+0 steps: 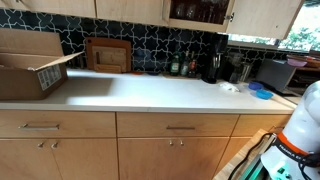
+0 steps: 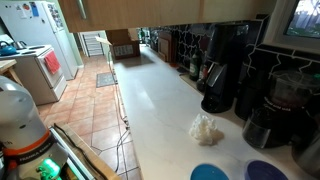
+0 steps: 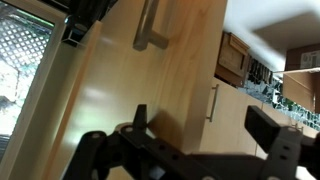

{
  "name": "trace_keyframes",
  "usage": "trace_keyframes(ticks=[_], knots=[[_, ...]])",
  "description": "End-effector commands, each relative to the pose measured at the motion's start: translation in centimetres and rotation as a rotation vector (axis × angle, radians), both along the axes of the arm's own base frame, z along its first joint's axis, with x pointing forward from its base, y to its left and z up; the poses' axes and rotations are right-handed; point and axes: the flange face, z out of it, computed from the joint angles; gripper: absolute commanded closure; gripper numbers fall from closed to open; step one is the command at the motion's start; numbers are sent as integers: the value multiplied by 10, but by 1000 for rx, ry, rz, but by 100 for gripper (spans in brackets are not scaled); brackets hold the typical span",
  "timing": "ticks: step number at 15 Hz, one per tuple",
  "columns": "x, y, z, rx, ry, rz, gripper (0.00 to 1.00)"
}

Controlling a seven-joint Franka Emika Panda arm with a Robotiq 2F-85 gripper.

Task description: Close the top right cupboard door

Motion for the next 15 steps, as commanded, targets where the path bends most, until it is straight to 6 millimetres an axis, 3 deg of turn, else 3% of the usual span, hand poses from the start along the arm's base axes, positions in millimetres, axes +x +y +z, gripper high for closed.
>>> trace_keyframes(ticks=[1, 10, 15], knots=[[8, 21, -4, 5, -23, 86, 0], [34, 78, -9, 29, -39, 213, 0], [61, 119, -13, 51, -56, 162, 0]])
